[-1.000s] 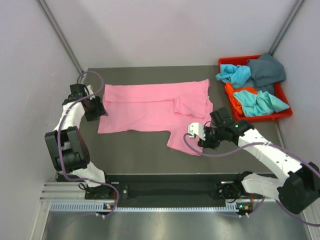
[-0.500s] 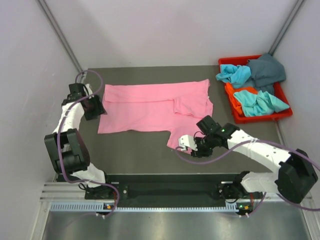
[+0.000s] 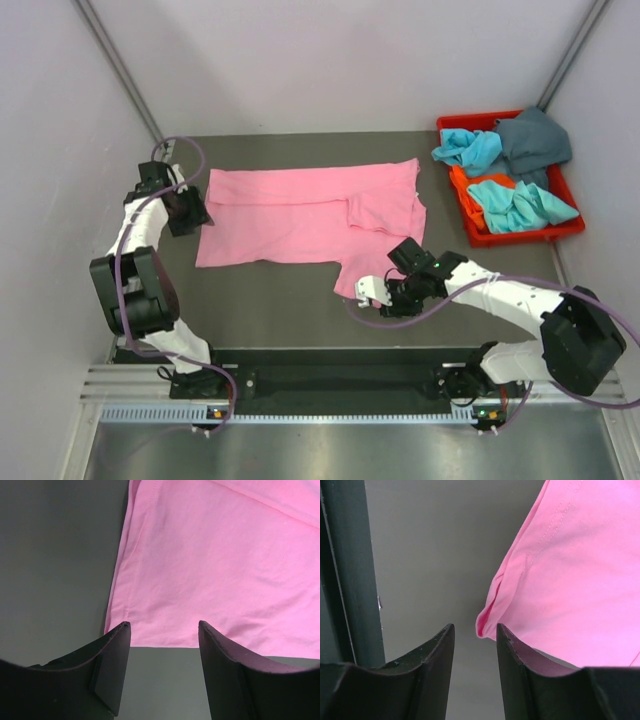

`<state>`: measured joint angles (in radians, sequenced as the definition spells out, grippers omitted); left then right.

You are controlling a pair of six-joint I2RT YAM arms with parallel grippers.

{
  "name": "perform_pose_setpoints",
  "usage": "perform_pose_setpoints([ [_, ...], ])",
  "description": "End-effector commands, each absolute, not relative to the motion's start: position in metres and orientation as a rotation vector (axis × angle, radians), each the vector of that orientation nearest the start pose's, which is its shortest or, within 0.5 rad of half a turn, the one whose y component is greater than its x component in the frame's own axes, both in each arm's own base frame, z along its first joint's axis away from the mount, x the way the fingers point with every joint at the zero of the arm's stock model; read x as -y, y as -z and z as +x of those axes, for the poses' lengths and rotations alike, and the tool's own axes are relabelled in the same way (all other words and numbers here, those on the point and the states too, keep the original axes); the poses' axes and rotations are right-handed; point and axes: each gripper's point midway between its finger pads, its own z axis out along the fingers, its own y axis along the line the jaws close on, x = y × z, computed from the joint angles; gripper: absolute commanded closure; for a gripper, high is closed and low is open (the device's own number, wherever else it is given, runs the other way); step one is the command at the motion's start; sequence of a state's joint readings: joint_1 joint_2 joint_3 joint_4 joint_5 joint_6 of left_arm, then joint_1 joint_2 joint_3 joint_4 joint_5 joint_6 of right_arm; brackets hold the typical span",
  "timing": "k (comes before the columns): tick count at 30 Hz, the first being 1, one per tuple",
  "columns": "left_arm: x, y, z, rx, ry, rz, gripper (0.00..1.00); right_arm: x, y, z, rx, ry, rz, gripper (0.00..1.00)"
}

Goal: Fold and stack the t-shirts
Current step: Fold the tshirt

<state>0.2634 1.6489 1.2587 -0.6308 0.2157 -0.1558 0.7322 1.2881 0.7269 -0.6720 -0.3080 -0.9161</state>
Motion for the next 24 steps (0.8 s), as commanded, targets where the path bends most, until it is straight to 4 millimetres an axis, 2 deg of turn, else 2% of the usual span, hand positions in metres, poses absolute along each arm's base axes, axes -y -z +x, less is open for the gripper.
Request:
perform_pose_setpoints([
  [1,-0.061,-0.121,0.391,-2.497,0.243,-0.464,0.39,-0.189,-0.04,0.174,-1.767,-0.367,-2.07,0.61],
  [10,-0.065,-0.118,0.389,-2.52,0.244,-0.479,0.39,-0.191,-0.025,0.183,-1.782,-0.336,-2.085,0.62],
  [13,-0.067,-0.117,0.384,-2.54,0.241,-0.483,0.39,-0.191,-0.02,0.185,-1.797,-0.323,-2.091,0.71],
  [14,-0.07,-0.118,0.383,-2.542,0.24,-0.491,0.39,-0.191,-0.02,0.187,-1.794,-0.313,-2.087,0.8],
  [17,-0.073,-0.11,0.366,-2.598,0.263,-0.562,0.39,-0.191,-0.024,0.191,-1.783,-0.29,-2.082,0.91],
  [19,-0.072,-0.106,0.355,-2.624,0.307,-0.607,0.39,-0.19,-0.026,0.193,-1.783,-0.275,-2.075,0.95],
  [20,-0.074,-0.1,0.342,-2.655,0.334,-0.658,0.39,-0.191,-0.028,0.196,-1.778,-0.266,-2.063,0.97],
  [24,-0.079,-0.086,0.317,-2.711,0.413,-0.778,0.38,-0.19,-0.03,0.197,-1.791,-0.266,-2.037,1.0],
])
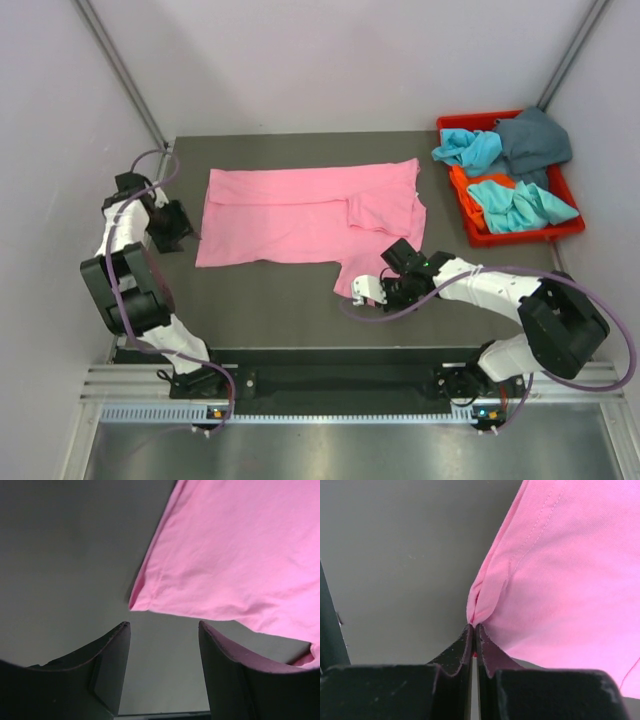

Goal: Fold and stack the t-shirts
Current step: Fold the tshirt

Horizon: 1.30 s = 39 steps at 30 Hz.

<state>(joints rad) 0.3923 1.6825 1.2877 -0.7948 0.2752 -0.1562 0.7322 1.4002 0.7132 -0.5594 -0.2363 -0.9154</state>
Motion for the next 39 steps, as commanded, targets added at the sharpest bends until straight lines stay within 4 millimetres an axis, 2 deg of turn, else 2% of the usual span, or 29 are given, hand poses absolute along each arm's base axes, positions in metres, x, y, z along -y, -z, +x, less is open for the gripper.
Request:
perform_pose_setpoints([
  [1,-0.082,-0.083,0.312,-2.715,0.427,-0.815,0.38,-0.19,-0.029,0.197,-1.798,-0.267,-2.033,1.0],
  [9,-0.086,-0.059,0.298,-2.771,0.491,-0.928,0.44,-0.196,-0.034,0.202,-1.798,-0.279,-2.007,1.0],
  [16,-0.088,-0.039,0.305,-2.799,0.553,-0.974,0.51,-0.2,-0.035,0.203,-1.805,-0.297,-1.988,1.0],
  [39,-0.093,-0.023,0.324,-2.791,0.614,-0.979,0.64,-0.196,-0.033,0.207,-1.829,-0.287,-1.961,1.0],
])
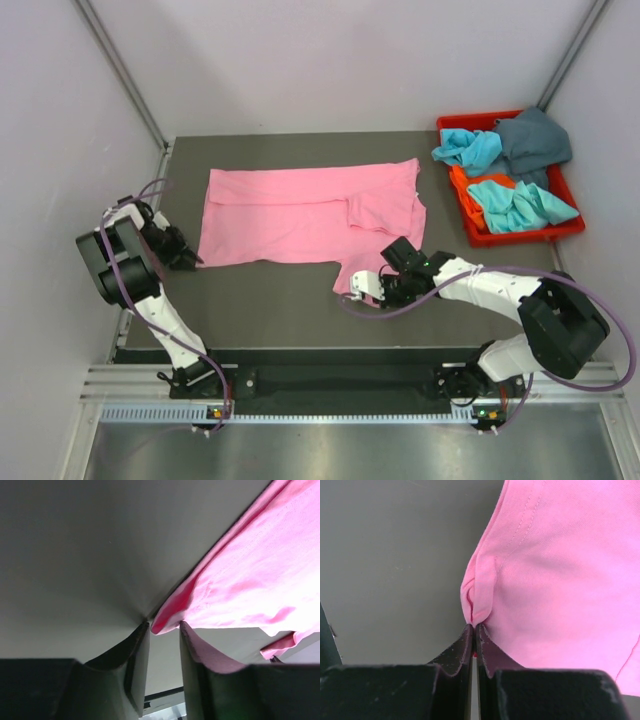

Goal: Fold and stack the t-shirts
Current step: Fold the tshirt

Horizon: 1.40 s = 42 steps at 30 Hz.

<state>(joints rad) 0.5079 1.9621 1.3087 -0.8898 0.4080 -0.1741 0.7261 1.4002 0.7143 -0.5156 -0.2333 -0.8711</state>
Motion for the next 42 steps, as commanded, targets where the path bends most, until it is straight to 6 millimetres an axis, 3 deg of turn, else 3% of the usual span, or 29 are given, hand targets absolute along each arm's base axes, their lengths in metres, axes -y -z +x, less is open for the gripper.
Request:
perform_pose_setpoints([
  [1,-0.092,-0.022,0.324,-2.792,0.621,-0.978,0.66,-0.196,-0.034,0.208,-1.827,-0.281,-1.958,1.0],
  [3,-0.09,-0.022,0.322,-2.795,0.634,-0.974,0.69,-0.194,-0.033,0.208,-1.832,-0.281,-1.957,1.0],
  [11,-0.081,-0.034,0.326,-2.754,0.717,-0.918,1.0,-0.194,-0.036,0.213,-1.829,-0.262,-1.942,1.0],
  [24,-0.065,-0.078,0.325,-2.661,0.803,-0.791,1.0,-0.192,-0.068,0.241,-1.861,-0.224,-1.763,1.0],
  [30,-0.068,-0.114,0.331,-2.612,0.773,-0.69,1.0,-0.189,-0.104,0.267,-1.878,-0.215,-1.591,1.0],
  [37,-0.076,-0.136,0.351,-2.584,0.778,-0.627,1.0,-0.184,-0.171,0.327,-1.816,-0.146,-1.364,1.0],
  [42,-0.083,-0.15,0.373,-2.559,0.761,-0.574,1.0,-0.18,-0.203,0.365,-1.779,-0.098,-1.262,1.0],
])
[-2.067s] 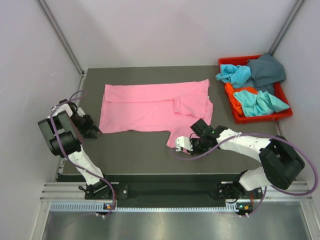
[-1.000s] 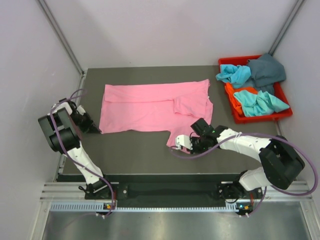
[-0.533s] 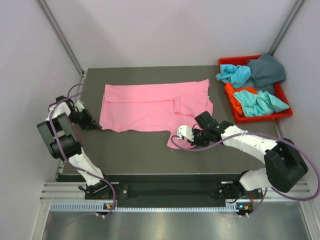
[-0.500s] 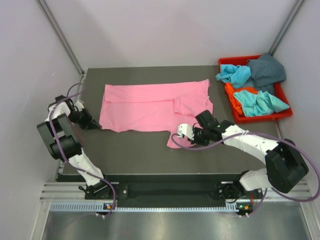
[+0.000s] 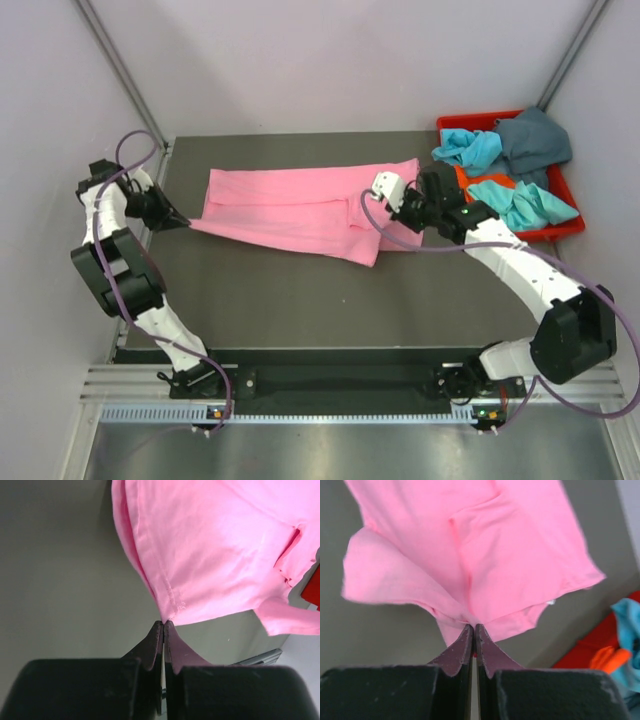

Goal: Fold and stack the t-shirts
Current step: Fold the tshirt

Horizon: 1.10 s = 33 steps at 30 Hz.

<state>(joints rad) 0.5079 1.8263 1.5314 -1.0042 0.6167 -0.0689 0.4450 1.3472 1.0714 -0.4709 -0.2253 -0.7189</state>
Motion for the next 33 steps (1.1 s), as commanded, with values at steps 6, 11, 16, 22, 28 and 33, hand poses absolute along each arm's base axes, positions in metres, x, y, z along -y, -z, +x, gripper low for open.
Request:
perform_pose_setpoints([
  [6,-0.079,-0.153,0.395,-2.565,0.75,-0.483,1.0,-0.179,-0.227,0.398,-1.737,-0.047,-1.196,1.0],
  [11,-0.078,-0.152,0.411,-2.559,0.742,-0.447,1.0,-0.176,-0.243,0.423,-1.712,0.001,-1.141,1.0],
  [16,-0.084,-0.146,0.429,-2.553,0.73,-0.437,1.0,-0.173,-0.249,0.447,-1.706,0.05,-1.107,1.0],
  [22,-0.097,-0.132,0.455,-2.548,0.701,-0.427,1.0,-0.17,-0.243,0.482,-1.722,0.105,-1.069,1.0],
  [28,-0.092,-0.119,0.486,-2.548,0.696,-0.362,1.0,-0.166,-0.228,0.516,-1.747,0.158,-1.032,1.0],
  [33,-0.089,-0.115,0.511,-2.527,0.667,-0.314,1.0,-0.163,-0.219,0.538,-1.759,0.19,-1.013,1.0],
])
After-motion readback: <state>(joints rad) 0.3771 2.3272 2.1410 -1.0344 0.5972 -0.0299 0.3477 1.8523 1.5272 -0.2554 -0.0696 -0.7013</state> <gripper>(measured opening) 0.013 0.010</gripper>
